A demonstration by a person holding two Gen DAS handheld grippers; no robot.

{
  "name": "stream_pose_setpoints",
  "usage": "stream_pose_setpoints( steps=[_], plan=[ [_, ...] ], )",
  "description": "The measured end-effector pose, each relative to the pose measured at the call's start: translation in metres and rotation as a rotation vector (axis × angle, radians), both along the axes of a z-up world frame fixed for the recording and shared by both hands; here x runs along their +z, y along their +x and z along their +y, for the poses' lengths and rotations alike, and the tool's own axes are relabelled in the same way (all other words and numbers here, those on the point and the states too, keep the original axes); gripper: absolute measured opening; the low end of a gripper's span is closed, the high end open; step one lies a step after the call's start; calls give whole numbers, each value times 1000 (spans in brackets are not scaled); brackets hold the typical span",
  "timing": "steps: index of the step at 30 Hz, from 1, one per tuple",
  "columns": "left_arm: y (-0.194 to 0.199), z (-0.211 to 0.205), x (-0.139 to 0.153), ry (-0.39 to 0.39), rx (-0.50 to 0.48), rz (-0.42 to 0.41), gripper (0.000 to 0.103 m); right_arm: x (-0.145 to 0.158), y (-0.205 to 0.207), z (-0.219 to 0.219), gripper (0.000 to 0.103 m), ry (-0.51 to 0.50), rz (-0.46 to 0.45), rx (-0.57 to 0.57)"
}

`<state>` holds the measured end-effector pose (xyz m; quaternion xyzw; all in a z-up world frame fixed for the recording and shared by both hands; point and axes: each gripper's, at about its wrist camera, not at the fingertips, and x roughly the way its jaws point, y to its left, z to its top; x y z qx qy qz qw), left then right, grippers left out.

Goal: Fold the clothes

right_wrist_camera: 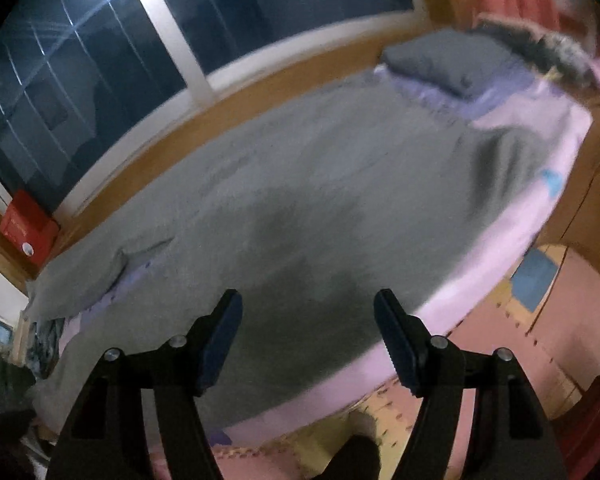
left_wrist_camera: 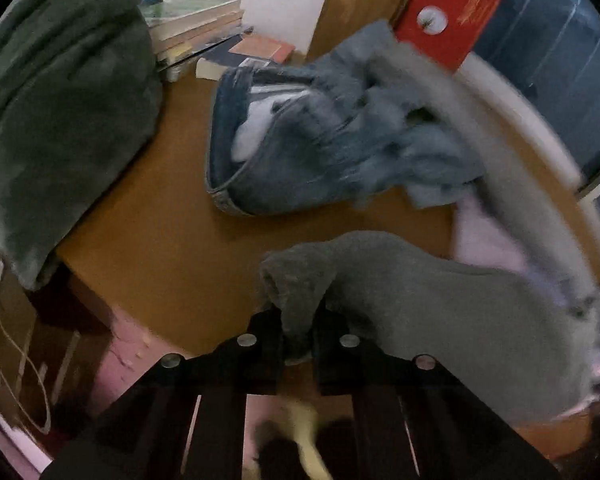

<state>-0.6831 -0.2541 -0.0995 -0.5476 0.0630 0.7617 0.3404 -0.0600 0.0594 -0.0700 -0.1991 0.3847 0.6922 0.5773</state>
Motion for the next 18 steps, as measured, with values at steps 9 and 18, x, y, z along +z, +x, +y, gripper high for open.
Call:
stream_pose_setpoints(
  steps=[9, 18],
  plan=[
    [-87, -14, -28, -87, 297, -140, 69, -1, 42, 1, 70, -35, 61, -45],
    [-30, -72, -59, 233, 358, -175, 71, 8, 54, -2, 70, 7, 3, -80]
  ],
)
